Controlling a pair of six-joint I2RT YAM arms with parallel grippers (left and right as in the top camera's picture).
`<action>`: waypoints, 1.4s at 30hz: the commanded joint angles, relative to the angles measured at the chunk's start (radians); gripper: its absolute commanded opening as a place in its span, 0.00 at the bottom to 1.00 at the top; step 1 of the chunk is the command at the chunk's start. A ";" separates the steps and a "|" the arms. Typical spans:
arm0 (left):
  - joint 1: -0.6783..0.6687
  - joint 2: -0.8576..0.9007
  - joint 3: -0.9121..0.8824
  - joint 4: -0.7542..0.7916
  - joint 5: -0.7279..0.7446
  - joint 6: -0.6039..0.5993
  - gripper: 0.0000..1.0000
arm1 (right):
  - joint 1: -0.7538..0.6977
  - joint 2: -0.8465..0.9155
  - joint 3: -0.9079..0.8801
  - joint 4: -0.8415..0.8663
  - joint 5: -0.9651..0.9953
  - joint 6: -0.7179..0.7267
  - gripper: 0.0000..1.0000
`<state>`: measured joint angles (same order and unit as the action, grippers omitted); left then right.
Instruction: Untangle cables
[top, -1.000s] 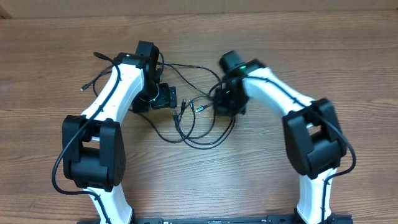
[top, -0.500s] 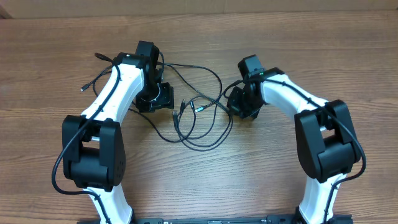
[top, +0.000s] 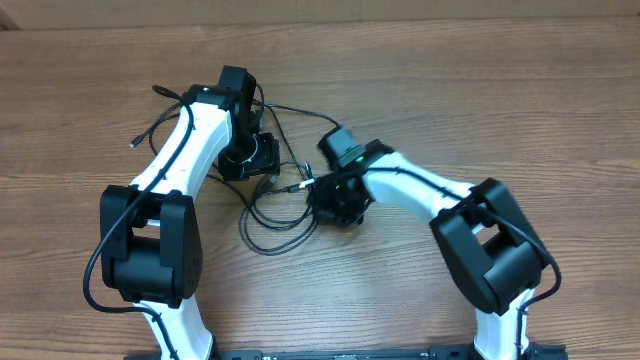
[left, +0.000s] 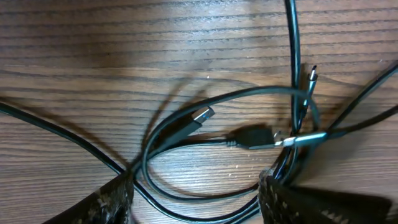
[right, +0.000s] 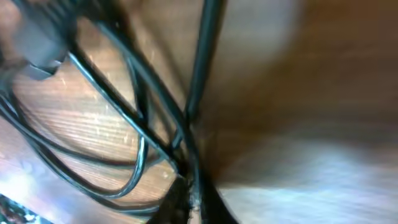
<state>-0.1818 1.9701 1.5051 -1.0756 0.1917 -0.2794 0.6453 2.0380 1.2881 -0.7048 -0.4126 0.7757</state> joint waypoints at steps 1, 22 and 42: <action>0.002 -0.012 0.009 0.003 0.014 0.010 0.65 | 0.007 0.040 -0.010 -0.021 -0.042 -0.037 0.04; 0.002 -0.012 0.008 -0.016 0.096 0.011 0.23 | -0.359 -0.117 0.190 -0.368 0.240 -0.264 0.15; -0.251 -0.012 0.008 0.044 0.019 -0.212 0.42 | -0.605 -0.113 0.184 -0.356 0.266 -0.265 1.00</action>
<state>-0.3840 1.9701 1.5051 -1.0412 0.2871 -0.4034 0.0395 1.9244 1.4624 -1.0649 -0.1558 0.5129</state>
